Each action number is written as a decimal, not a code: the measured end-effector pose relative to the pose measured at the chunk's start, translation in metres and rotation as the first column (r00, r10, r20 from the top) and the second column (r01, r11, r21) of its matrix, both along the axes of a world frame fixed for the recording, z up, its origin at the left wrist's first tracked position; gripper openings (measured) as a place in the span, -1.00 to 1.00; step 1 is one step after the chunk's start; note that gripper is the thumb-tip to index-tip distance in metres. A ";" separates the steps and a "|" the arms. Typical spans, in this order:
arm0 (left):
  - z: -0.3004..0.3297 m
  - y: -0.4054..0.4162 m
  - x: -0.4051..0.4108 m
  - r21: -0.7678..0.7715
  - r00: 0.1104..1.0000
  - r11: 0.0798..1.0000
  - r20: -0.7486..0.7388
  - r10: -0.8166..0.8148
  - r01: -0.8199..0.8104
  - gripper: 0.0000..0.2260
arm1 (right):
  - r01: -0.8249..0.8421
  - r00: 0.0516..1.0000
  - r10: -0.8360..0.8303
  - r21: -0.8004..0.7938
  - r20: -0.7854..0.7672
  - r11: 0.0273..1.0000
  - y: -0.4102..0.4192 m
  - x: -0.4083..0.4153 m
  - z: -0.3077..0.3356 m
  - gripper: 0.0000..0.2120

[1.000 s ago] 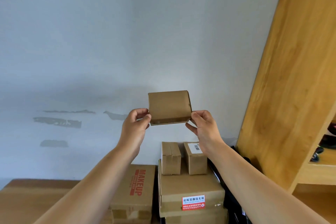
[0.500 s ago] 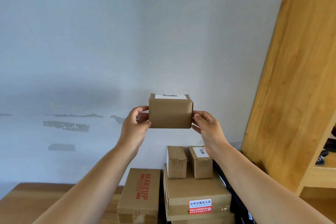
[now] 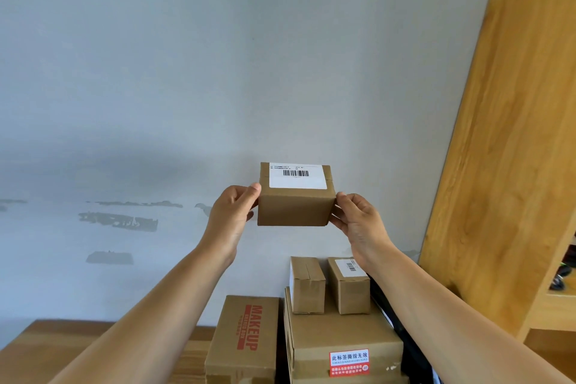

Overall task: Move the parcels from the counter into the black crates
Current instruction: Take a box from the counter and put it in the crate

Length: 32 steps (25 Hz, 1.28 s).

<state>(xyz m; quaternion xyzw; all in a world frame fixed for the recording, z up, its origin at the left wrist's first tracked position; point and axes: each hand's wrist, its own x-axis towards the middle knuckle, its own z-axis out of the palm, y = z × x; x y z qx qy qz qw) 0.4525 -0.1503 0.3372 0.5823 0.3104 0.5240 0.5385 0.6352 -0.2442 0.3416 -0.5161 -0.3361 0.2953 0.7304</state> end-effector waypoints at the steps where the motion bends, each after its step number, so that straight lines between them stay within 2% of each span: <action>1: 0.002 0.001 -0.001 0.009 1.000 1.000 -0.017 0.004 -0.004 -0.73 | -0.008 1.000 0.008 0.003 -0.005 1.000 0.000 0.000 0.001 -0.78; 5: 0.005 0.001 -0.004 0.049 0.998 0.999 -0.057 -0.020 0.023 -0.74 | -0.028 1.000 0.028 0.027 -0.010 0.999 0.000 -0.001 0.003 -0.88; 8: 0.001 0.000 -0.005 0.135 0.991 0.991 -0.132 0.011 0.007 -0.57 | -0.060 0.997 0.060 -0.003 0.051 0.998 0.001 -0.002 0.003 -0.65; 10: -0.001 -0.001 -0.004 0.178 0.988 0.984 -0.150 0.033 -0.006 -0.51 | -0.059 0.994 0.061 -0.031 0.086 0.998 0.001 -0.003 -0.001 -0.60; 12: -0.003 -0.003 -0.003 0.193 0.991 0.981 -0.128 0.025 0.000 -0.52 | -0.050 0.997 0.051 -0.010 0.054 0.999 0.000 -0.003 -0.003 -0.61; 17: -0.006 -0.005 0.003 0.069 0.999 0.997 0.039 -0.038 0.035 -0.78 | -0.059 0.998 0.059 0.005 -0.023 0.998 -0.004 0.002 -0.003 -0.76; 21: -0.012 -0.005 0.011 0.051 0.999 0.999 0.041 0.000 -0.002 -0.95 | -0.046 0.998 0.046 0.011 -0.042 0.999 -0.004 0.007 -0.007 -0.83; 28: -0.023 -0.016 0.022 0.029 0.999 0.999 -0.006 0.039 -0.039 -0.81 | -0.056 0.998 0.057 0.010 -0.032 0.998 -0.009 0.022 -0.018 -0.84; 32: -0.030 -0.029 0.023 0.000 0.995 0.996 -0.031 0.090 -0.090 -0.78 | -0.103 0.994 0.104 -0.022 0.040 0.994 -0.011 0.032 -0.026 -0.71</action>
